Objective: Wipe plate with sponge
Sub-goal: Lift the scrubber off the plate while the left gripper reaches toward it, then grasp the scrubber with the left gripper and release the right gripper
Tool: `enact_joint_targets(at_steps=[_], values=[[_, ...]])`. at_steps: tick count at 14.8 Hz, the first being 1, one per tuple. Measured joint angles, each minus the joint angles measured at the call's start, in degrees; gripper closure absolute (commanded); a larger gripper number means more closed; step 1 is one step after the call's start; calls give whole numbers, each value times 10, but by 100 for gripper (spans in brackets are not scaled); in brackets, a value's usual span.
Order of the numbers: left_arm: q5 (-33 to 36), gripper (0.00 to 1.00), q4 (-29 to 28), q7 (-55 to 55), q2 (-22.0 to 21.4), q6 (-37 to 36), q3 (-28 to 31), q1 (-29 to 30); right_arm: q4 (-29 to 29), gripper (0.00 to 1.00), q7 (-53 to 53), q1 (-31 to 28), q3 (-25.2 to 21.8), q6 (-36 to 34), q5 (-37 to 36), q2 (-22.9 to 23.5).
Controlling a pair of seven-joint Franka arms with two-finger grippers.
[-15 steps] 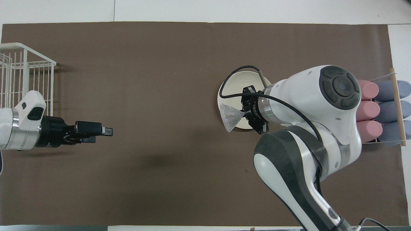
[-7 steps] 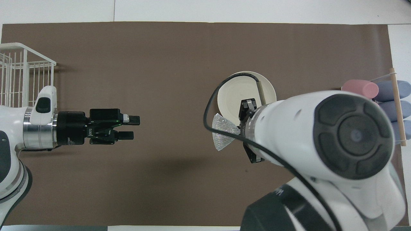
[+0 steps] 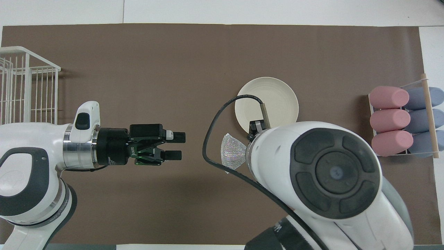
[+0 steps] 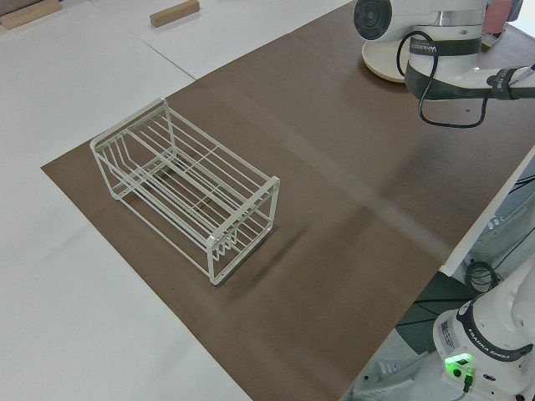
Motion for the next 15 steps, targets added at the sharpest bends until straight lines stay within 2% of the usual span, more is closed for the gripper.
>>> enact_joint_targets(at_steps=[2,9,10,12,13,15], values=[[-21,0,-5,14,1,10,0,-17,0,100,0,0,0,0,0,0],[-90,0,-8,40,11,114,0,-118,1,100,0,0,0,0,0,0],[-95,3,-7,40,12,126,0,-127,1,100,0,0,0,0,0,0],[-103,17,-5,41,14,142,0,-139,1,100,0,0,0,0,-1,0],[-108,37,-3,41,15,151,0,-145,1,100,0,0,0,0,-1,0],[-115,96,-1,41,17,163,0,-155,1,100,0,0,0,0,-1,1]])
